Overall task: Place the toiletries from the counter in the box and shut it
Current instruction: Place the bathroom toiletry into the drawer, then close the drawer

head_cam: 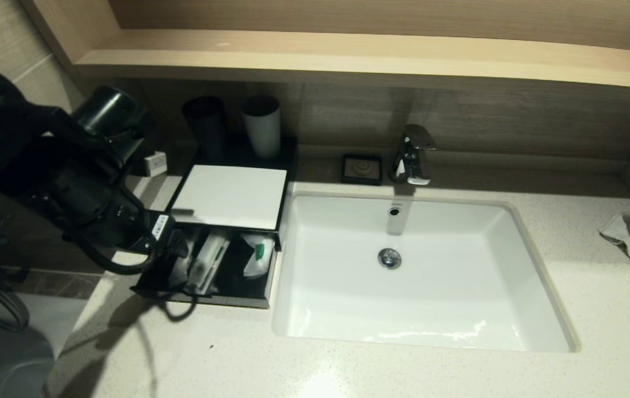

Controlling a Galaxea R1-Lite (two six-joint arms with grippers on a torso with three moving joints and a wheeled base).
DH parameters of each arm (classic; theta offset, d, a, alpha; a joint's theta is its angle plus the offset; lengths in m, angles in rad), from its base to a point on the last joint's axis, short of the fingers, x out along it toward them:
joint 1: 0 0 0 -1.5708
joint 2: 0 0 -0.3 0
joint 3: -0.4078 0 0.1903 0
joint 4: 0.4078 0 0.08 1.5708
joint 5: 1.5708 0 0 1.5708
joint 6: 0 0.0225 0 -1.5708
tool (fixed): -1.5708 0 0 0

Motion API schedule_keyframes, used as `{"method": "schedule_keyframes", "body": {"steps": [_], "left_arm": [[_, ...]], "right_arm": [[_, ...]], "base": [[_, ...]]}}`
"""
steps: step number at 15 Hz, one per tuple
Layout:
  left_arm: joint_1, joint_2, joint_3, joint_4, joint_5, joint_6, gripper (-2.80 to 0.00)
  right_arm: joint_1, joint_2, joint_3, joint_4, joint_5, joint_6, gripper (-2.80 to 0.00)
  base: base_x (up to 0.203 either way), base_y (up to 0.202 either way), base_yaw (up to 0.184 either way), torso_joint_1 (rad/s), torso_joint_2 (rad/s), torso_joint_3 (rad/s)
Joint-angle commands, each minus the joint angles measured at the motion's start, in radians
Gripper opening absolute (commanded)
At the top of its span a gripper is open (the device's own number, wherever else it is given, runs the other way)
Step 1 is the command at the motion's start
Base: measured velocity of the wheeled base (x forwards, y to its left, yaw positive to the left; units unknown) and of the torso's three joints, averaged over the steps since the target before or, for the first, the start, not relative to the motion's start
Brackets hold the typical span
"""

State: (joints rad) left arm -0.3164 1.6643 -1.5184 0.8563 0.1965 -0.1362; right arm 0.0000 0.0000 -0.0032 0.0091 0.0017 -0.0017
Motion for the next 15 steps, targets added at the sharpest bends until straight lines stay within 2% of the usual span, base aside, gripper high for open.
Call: {"method": "schedule_keyframes", "body": {"steps": [1, 3, 7, 8, 15], "left_arm": [[0.0, -0.081, 0.082, 0.001, -0.038, -0.003, 0.0], [0.0, -0.112, 0.133, 0.0, -0.084, -0.032, 0.0], [-0.004, -0.177, 0.222, -0.005, -0.132, -0.057, 0.0], [-0.005, -0.191, 0.25, -0.016, -0.135, -0.058, -2.8], [-0.006, -0.199, 0.467, -0.225, -0.134, -0.069, -2.8]], "right_arm": [[0.0, 0.0, 0.0, 0.0, 0.0, 0.0, -2.8], [0.0, 0.0, 0.0, 0.0, 0.0, 0.0, -2.8], [0.0, 0.0, 0.0, 0.0, 0.0, 0.0, -2.8], [-0.001, 0.0, 0.0, 0.0, 0.0, 0.0, -2.8], [0.0, 0.0, 0.0, 0.0, 0.0, 0.0, -2.8]], "base": [[0.0, 0.0, 0.0, 0.0, 0.0, 0.0], [0.0, 0.0, 0.0, 0.0, 0.0, 0.0], [0.0, 0.0, 0.0, 0.0, 0.0, 0.0], [0.0, 0.0, 0.0, 0.0, 0.0, 0.0], [0.0, 0.0, 0.0, 0.0, 0.0, 0.0]]}}
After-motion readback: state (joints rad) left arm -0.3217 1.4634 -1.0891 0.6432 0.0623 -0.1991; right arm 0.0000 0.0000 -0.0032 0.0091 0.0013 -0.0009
